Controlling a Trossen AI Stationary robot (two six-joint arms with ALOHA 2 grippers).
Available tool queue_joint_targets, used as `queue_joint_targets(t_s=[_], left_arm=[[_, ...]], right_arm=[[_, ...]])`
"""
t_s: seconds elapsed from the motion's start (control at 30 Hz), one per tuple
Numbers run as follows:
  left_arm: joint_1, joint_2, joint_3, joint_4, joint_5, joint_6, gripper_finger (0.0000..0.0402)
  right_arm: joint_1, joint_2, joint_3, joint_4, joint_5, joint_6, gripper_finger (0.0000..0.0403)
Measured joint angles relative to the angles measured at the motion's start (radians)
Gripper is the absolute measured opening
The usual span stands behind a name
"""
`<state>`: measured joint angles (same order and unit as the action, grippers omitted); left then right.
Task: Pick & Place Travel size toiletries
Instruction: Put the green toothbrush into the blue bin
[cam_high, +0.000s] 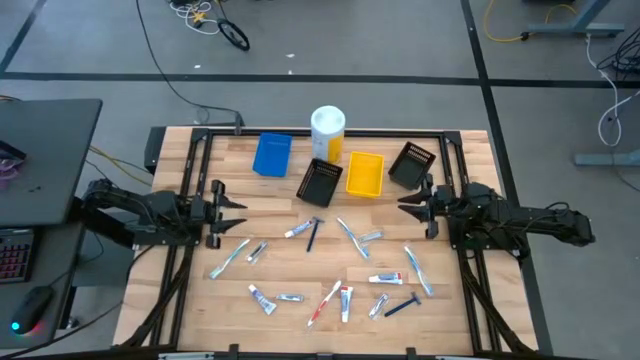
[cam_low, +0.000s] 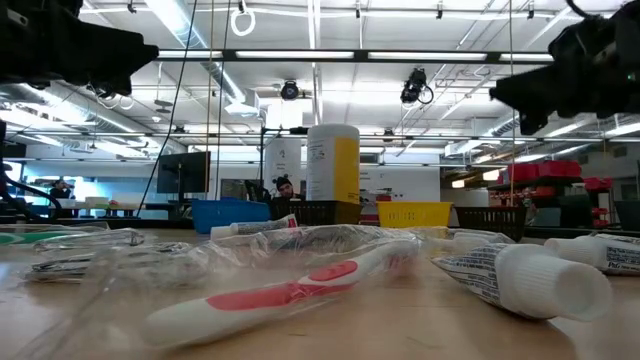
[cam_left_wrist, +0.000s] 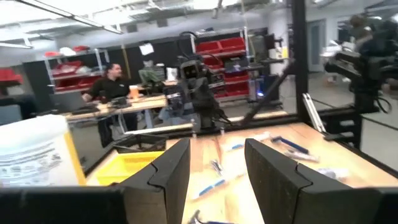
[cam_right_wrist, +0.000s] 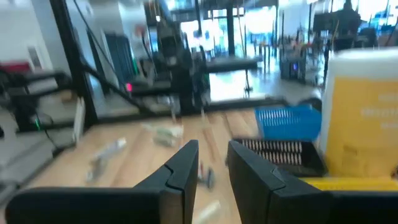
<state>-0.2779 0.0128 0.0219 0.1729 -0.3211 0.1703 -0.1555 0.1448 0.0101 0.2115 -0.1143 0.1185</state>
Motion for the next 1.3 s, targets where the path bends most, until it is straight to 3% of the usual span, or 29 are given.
queue_joint_targets(t_s=[0.17, 0.4, 0.53, 0.77, 0.9, 1.07, 1.17, 1.3], left_arm=[[0.000, 0.000, 0.000, 0.041, -0.003, 0.015, 0.0163], [0.000, 0.000, 0.000, 0.093, -0.094, 0.073, 0.0163], [0.000, 0.000, 0.000, 0.139, -0.165, 0.111, 0.0163], [0.000, 0.000, 0.000, 0.135, -0.224, 0.048, 0.0162], [0.000, 0.007, 0.000, 0.126, -0.362, -0.003, 0.0162], [0.000, 0.033, 0.000, 0.127, -0.384, -0.034, 0.0171], [0.000, 0.060, 0.019, 0.127, -0.423, -0.040, 0.0178], [0.000, 0.114, 0.076, 0.127, -0.436, -0.013, 0.0181]], right_arm=[[0.000, 0.000, 0.000, 0.157, 0.016, 0.017, 0.0096], [0.000, 0.000, 0.000, 0.346, 0.319, -0.038, 0.0096], [0.000, 0.000, 0.000, 0.331, 0.482, -0.098, 0.0096], [0.000, 0.001, 0.000, 0.195, 0.630, -0.111, 0.0096], [0.000, 0.018, 0.000, 0.089, 0.637, -0.067, 0.0097], [-0.001, 0.085, 0.000, 0.069, 0.635, -0.011, 0.0097], [-0.002, 0.138, 0.000, 0.162, 0.630, -0.020, 0.0097], [-0.002, 0.212, 0.000, 0.362, 0.535, -0.120, 0.0097]])
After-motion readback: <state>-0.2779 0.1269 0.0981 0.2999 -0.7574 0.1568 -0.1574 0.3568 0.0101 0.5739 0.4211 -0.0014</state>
